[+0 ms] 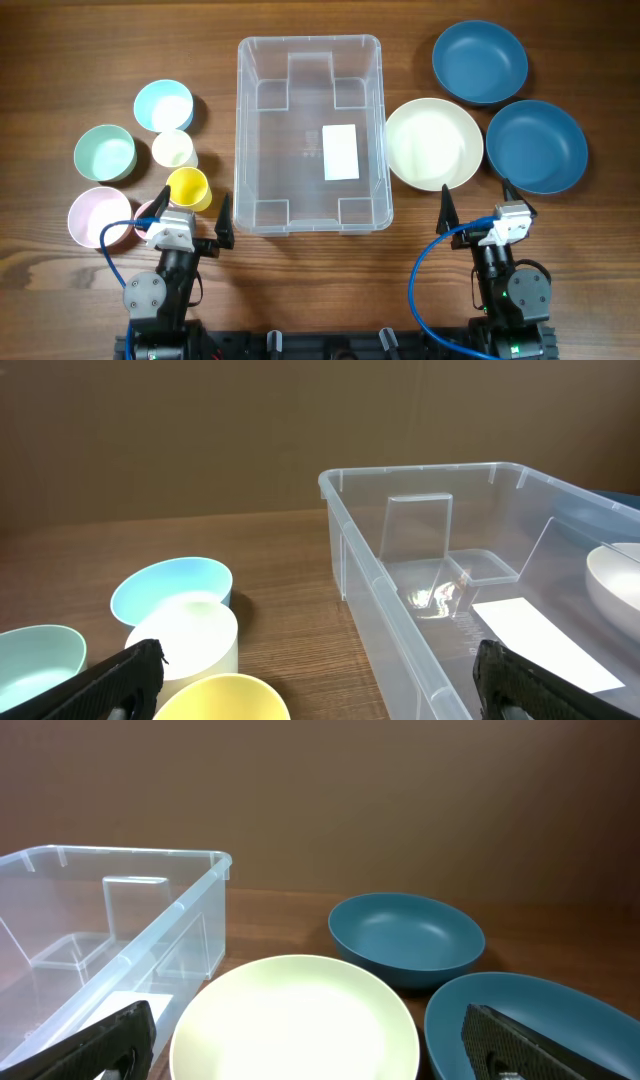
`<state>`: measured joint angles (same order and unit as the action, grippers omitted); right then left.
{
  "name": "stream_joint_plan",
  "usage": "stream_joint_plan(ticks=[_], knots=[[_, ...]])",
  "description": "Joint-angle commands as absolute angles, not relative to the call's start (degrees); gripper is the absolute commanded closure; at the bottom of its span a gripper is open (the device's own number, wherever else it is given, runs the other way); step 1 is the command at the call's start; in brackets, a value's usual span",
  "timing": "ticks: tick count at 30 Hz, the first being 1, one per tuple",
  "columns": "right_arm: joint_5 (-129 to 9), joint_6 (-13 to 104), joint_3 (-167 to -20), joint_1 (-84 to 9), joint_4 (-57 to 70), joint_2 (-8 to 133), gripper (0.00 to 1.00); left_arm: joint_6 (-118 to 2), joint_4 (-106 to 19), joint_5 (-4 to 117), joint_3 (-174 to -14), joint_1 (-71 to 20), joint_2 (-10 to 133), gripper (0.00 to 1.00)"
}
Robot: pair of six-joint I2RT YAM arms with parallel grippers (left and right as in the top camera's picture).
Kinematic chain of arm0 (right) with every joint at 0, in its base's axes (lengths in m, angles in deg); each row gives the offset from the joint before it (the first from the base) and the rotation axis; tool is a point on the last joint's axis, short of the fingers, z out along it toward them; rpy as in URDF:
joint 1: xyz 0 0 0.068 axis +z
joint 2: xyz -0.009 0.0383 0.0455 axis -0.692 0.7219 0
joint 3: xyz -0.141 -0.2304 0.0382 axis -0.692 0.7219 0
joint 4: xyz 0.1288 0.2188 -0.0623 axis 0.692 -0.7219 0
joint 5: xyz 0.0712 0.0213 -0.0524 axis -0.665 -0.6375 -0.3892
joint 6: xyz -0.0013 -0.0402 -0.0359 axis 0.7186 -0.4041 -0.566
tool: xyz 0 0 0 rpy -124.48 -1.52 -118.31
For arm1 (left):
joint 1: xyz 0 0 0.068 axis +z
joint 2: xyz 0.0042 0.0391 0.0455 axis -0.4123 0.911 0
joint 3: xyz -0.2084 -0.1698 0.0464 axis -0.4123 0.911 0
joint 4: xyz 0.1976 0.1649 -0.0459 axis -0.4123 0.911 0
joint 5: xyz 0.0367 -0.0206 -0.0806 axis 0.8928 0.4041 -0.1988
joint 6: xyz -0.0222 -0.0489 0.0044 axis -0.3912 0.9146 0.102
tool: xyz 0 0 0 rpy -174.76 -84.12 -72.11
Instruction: Pack container
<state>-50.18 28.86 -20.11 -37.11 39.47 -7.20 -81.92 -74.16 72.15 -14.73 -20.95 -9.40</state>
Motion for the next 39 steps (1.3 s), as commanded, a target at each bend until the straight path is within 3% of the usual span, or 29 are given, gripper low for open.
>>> stream_joint_plan(ticks=[1,8,15,21,25,29,32,35,39], knots=[[-50.68,28.68,-20.02,-37.18,39.63,-7.35,0.0,-81.57,-73.96,71.4,-14.42,-20.73,-9.97,0.0],[-51.1,32.03,-20.02,-37.18,39.6,-7.35,0.0,-81.26,-73.96,71.36,-14.42,-20.76,-9.97,0.0],[-50.62,37.65,-26.27,-37.27,32.48,-4.67,0.0,-67.98,-74.09,71.64,-16.78,-20.71,-8.94,0.0],[-45.5,43.35,-49.15,-37.66,16.48,16.47,0.0,-68.02,-63.89,72.06,-34.4,-20.69,6.4,0.0],[-47.47,43.66,-69.52,-39.08,3.23,36.05,0.0,-68.02,-50.16,72.04,-51.82,-20.69,23.76,0.0],[-58.03,43.53,-84.65,-41.48,-14.73,53.95,0.0,-68.06,-28.65,72.04,-70.2,-20.69,38.07,0.0],[-65.85,43.61,-85.98,-41.53,-17.51,61.54,0.0,-68.52,-19.32,72.06,-77.85,-20.69,44.74,0.0],[-58.68,63.0,-85.98,-42.58,-19.91,69.3,0.0,-68.46,-19.28,72.04,-78.07,-20.69,46.82,0.0],[-56.32,75.55,-85.98,-42.8,-21.31,78.59,0.0,-68.46,-19.3,72.06,-78.07,-20.69,47.1,0.0]])
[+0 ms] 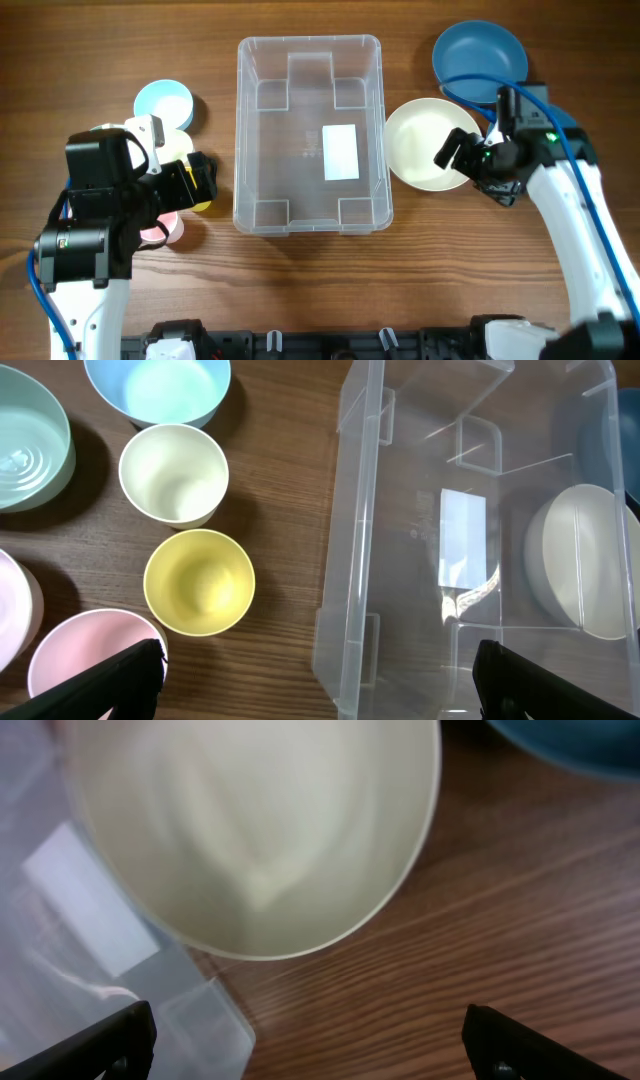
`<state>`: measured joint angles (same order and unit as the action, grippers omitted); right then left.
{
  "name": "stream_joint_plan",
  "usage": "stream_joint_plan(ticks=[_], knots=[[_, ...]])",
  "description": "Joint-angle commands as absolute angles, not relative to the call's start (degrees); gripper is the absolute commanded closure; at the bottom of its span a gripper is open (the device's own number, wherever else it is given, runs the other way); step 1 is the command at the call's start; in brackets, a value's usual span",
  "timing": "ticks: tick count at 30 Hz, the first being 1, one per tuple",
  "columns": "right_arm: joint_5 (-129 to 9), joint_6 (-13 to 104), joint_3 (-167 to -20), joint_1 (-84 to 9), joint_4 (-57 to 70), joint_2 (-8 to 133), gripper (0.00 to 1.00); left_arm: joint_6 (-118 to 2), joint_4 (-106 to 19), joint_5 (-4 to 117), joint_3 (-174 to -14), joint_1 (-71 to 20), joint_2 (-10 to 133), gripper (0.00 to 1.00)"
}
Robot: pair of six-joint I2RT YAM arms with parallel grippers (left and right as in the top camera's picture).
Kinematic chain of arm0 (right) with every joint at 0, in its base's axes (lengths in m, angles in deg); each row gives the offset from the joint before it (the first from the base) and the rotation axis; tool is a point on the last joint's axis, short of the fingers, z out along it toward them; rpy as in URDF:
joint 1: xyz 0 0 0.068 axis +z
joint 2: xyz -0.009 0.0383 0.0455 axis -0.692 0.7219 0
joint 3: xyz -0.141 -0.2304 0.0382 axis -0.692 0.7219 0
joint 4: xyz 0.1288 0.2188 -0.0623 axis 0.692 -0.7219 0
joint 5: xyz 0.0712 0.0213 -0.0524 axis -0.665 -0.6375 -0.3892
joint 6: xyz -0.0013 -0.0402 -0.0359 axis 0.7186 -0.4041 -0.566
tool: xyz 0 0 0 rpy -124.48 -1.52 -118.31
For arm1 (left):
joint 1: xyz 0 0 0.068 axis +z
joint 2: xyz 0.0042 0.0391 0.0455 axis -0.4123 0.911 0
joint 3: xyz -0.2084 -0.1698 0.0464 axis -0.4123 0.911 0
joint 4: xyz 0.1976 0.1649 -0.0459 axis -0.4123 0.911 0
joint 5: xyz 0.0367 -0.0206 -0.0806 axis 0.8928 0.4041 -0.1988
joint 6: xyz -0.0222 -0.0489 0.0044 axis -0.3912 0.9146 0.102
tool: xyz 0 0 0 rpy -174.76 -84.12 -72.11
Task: Pack container
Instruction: 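Reach the right gripper to the cream plate and grasp its rim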
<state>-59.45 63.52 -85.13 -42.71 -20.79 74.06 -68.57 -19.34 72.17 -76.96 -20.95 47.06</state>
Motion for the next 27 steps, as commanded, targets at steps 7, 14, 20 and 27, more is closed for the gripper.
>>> stream_joint_plan(ticks=[7,14,20,27], knots=[[-52.93,81.25,-85.98,-42.8,-16.7,90.63,0.0,-68.48,-19.56,72.06,-78.07,-20.69,47.1,0.0],[-53.2,82.65,-85.98,-42.8,-13.36,97.01,0.21,-68.48,-19.54,72.06,-78.07,-20.69,47.1,0.0],[-53.52,82.67,-85.98,-42.8,-11.93,97.01,0.59,-68.46,-19.54,72.06,-78.07,-20.69,47.1,0.0],[-54.11,82.71,-85.98,-42.8,-11.24,97.01,0.83,-68.46,-19.56,72.06,-78.07,-20.69,47.1,0.0]])
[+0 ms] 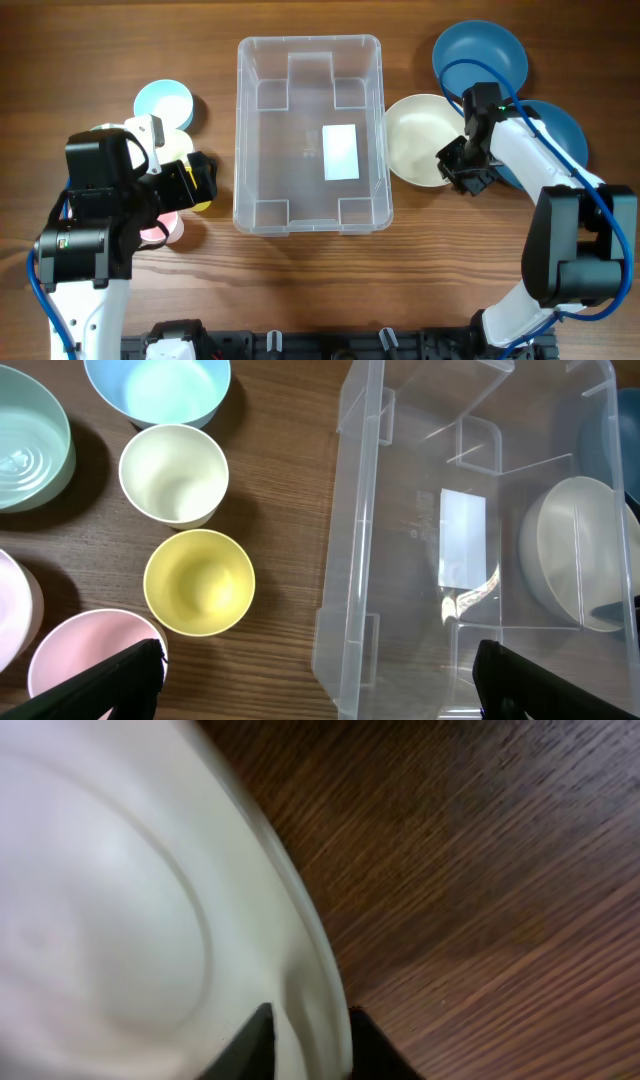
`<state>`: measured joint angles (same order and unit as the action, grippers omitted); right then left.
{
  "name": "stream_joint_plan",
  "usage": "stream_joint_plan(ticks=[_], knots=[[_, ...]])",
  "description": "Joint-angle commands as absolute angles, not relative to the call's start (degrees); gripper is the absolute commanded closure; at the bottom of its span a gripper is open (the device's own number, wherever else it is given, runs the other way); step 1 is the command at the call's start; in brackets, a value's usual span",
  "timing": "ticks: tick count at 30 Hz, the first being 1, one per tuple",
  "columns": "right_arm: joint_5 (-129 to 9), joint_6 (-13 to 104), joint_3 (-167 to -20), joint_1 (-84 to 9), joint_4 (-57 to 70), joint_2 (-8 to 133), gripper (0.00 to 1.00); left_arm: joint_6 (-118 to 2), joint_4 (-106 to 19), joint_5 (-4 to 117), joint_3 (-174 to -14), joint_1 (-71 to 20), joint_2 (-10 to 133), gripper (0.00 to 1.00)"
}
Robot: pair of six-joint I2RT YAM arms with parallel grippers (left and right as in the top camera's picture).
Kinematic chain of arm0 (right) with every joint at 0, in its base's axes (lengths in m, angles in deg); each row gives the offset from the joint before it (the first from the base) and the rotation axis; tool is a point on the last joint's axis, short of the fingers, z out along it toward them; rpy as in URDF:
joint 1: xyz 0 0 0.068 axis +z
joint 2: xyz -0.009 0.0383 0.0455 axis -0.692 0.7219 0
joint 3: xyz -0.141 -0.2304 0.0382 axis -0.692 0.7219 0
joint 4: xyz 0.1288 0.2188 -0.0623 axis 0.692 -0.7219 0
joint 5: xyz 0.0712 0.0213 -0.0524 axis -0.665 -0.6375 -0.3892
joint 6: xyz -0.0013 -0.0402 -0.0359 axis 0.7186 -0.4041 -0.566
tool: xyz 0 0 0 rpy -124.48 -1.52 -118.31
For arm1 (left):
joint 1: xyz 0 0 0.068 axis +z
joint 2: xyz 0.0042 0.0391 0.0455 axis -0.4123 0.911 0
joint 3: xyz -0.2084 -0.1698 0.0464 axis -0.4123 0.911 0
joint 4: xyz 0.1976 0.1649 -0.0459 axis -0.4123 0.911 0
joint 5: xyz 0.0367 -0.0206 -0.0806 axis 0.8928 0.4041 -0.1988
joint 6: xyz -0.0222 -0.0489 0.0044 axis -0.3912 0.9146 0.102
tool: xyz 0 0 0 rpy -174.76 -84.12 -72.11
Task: Pack container
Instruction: 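Reach the right gripper to the cream plate and grasp its rim, then carry the cream plate into the clear bin and release it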
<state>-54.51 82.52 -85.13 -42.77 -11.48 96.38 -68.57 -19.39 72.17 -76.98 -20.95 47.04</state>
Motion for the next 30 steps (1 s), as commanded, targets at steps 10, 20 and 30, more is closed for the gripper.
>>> stream_joint_plan(ticks=[10,20,30], knots=[[-55.14,82.69,-85.98,-42.8,-10.89,97.01,0.96,-68.46,-19.56,72.06,-78.07,-20.69,47.1,0.0],[-54.42,78.91,-88.5,-42.8,-9.97,90.98,0.96,-68.46,-20.22,72.06,-78.07,-20.69,47.1,0.0],[-53.92,72.22,-99.53,-42.62,-8.74,73.36,0.96,-68.46,-20.22,72.06,-78.07,-20.69,47.1,0.0]])
